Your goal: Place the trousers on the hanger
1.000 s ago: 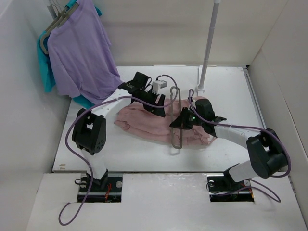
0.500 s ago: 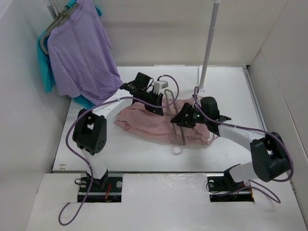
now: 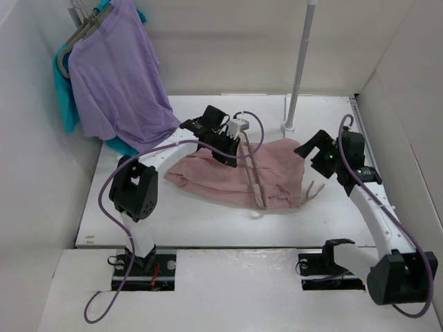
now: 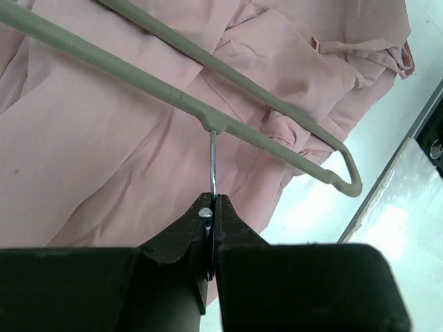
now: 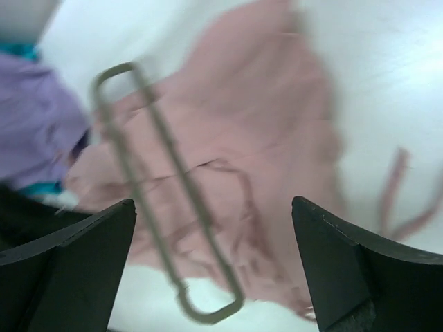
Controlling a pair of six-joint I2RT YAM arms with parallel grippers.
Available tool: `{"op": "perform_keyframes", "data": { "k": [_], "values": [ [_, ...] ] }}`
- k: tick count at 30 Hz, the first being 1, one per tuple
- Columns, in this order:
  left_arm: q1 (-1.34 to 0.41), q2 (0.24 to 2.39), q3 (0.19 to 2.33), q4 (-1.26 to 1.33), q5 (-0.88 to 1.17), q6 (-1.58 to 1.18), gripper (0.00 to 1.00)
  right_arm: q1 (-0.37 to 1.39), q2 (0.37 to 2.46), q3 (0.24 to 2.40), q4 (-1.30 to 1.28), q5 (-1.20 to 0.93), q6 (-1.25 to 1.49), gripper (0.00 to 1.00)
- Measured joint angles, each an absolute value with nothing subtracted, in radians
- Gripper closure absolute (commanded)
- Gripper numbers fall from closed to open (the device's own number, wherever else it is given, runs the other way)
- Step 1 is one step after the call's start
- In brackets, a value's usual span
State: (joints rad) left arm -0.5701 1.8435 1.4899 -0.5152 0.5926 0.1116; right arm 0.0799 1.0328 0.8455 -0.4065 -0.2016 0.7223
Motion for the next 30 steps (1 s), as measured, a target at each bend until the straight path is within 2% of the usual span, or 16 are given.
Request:
{"op": "perform_keyframes", "data": {
  "k": [3, 7, 10, 12, 14, 15, 17, 18, 20, 30],
  "values": [
    [-0.587, 1.844, 1.504, -0.526, 0.575, 0.124, 1.00, -0.014, 1.108, 0.765, -0.412, -0.200, 0.735, 0.01],
    [-0.601, 1.857, 1.563, -0.566, 0.563, 0.141, 1.00, -0.031, 1.239, 0.664, -0.412, -0.250, 0.737, 0.01],
    [-0.615, 1.868, 1.627, -0.597, 0.558, 0.160, 1.00, -0.031, 1.283, 0.638, -0.407, -0.294, 0.731, 0.07],
    [-0.628, 1.870, 1.670, -0.612, 0.559, 0.176, 1.00, -0.031, 1.293, 0.638, -0.390, -0.316, 0.724, 0.16],
    [-0.643, 1.870, 1.715, -0.632, 0.564, 0.191, 1.00, -0.031, 1.296, 0.638, -0.366, -0.332, 0.713, 0.29],
    [-0.653, 1.871, 1.739, -0.641, 0.570, 0.195, 1.00, -0.031, 1.297, 0.636, -0.355, -0.337, 0.708, 0.47],
    [-0.672, 1.880, 1.789, -0.653, 0.590, 0.203, 1.00, -0.032, 1.300, 0.625, -0.326, -0.348, 0.701, 0.65],
    [-0.680, 1.886, 1.808, -0.655, 0.604, 0.205, 1.00, -0.033, 1.304, 0.619, -0.321, -0.352, 0.701, 0.84],
    [-0.694, 1.905, 1.835, -0.656, 0.637, 0.206, 1.00, -0.035, 1.317, 0.606, -0.309, -0.361, 0.695, 1.00],
    [-0.711, 2.093, 1.819, -0.653, 0.608, 0.188, 1.00, -0.040, 1.260, 0.664, -0.395, -0.331, 0.616, 1.00]
  ]
}}
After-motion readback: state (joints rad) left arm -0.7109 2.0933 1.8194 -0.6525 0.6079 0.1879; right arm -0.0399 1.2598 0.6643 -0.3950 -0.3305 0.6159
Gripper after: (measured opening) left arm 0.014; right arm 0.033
